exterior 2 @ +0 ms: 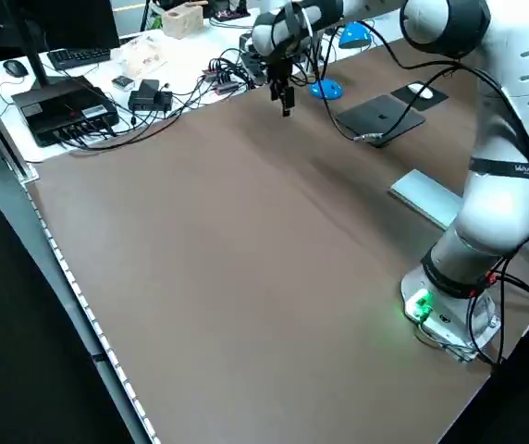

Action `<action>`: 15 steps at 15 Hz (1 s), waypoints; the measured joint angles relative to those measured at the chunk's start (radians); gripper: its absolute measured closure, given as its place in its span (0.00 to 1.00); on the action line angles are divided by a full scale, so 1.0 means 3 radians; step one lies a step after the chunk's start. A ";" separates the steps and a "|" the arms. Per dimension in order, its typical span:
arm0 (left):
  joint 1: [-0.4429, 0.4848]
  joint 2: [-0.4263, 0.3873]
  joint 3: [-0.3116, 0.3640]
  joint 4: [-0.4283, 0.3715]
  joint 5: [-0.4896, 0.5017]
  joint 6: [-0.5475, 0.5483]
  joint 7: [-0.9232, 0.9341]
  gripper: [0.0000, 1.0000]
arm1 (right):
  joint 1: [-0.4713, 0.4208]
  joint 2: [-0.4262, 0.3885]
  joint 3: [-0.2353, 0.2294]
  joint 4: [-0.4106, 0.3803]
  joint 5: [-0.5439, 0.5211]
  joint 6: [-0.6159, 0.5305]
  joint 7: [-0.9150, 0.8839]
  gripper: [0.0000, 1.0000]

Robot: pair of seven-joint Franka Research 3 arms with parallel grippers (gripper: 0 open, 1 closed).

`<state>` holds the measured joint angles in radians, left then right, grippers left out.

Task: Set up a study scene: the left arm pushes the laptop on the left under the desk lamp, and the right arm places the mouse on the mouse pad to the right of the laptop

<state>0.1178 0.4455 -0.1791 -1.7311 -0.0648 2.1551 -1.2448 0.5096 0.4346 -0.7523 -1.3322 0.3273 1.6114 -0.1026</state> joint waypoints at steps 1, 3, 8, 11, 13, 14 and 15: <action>0.0045 -0.0019 -0.0001 0.0043 0.0017 -0.0090 0.0132 0.00 | 0.0002 0.0000 -0.0004 0.0097 -0.0008 -0.0169 0.0000 0.00; 0.0114 -0.0051 -0.0001 0.0173 0.0034 -0.0316 0.0389 0.00 | 0.0004 -0.0006 -0.0004 0.0230 -0.0011 -0.0451 0.0000 0.00; 0.0131 -0.0271 0.0035 0.0361 0.0066 -0.0553 0.1526 0.00 | 0.0034 -0.0122 -0.0002 0.0298 -0.0011 -0.0656 -0.0071 0.00; 0.0120 -0.0484 0.0198 0.0353 0.0068 -0.0676 0.2574 0.00 | 0.0014 -0.0134 0.0032 0.0297 -0.0026 -0.0658 -0.0146 0.00; 0.0042 -0.0569 0.0309 0.0354 0.0068 -0.0778 0.2787 0.00 | -0.0260 -0.0164 0.0334 0.0298 -0.0144 -0.0653 -0.0156 0.00; -0.0025 -0.0614 0.0367 0.0353 0.0068 -0.0809 0.2858 0.00 | -0.0503 -0.0203 0.0634 0.0299 -0.0304 -0.0638 -0.0164 0.00; -0.0085 -0.0661 0.0404 0.0354 0.0068 -0.0829 0.2932 0.00 | -0.0791 -0.0256 0.1015 0.0299 -0.0526 -0.0601 -0.0167 0.00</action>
<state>0.0922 0.2471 -0.0580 -1.6249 -0.0444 1.9063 -0.3652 0.2723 0.3578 -0.4479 -1.2424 0.1697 1.4311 -0.1528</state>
